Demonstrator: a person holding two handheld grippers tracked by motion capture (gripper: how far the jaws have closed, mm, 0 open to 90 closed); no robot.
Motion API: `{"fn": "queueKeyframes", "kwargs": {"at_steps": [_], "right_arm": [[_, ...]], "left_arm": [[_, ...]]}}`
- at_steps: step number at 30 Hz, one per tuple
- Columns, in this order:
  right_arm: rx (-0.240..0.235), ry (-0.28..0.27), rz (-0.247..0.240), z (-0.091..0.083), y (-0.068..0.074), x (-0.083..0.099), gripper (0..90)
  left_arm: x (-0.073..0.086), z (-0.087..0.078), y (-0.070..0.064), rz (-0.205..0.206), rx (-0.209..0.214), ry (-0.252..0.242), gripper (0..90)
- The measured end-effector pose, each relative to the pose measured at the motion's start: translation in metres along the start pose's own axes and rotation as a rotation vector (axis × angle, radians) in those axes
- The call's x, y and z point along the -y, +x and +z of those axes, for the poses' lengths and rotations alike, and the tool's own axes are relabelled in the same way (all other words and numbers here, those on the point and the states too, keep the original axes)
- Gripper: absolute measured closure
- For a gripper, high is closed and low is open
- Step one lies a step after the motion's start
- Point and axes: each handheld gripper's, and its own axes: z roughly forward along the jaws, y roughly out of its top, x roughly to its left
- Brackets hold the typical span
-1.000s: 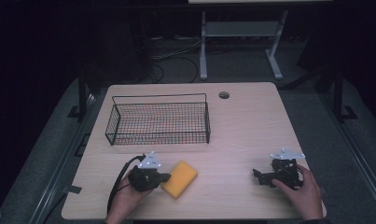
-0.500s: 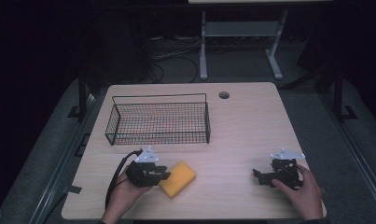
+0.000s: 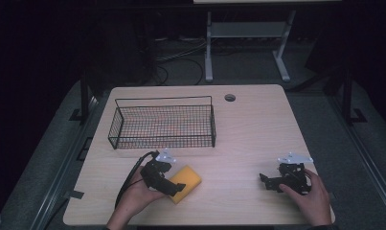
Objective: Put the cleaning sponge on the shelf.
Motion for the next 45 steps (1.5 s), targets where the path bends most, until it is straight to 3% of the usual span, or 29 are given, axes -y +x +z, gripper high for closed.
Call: {"fn": "queueKeyframes", "kwargs": {"at_steps": [11, 20, 36, 45], "right_arm": [[0.000, 0.000, 0.000, 0.000, 0.000, 0.000, 0.0], [0.000, 0.000, 0.000, 0.000, 0.000, 0.000, 0.0], [0.000, 0.000, 0.000, 0.000, 0.000, 0.000, 0.0], [0.000, 0.000, 0.000, 0.000, 0.000, 0.000, 0.0]], "left_arm": [[-0.009, 0.020, -0.010, 0.051, -0.025, 0.068, 12.6], [-0.008, 0.035, -0.013, 0.061, -0.044, 0.106, 12.7], [-0.005, 0.041, -0.012, 0.069, -0.058, 0.139, 13.5], [-0.005, 0.040, -0.011, 0.062, -0.053, 0.144, 20.1]]}}
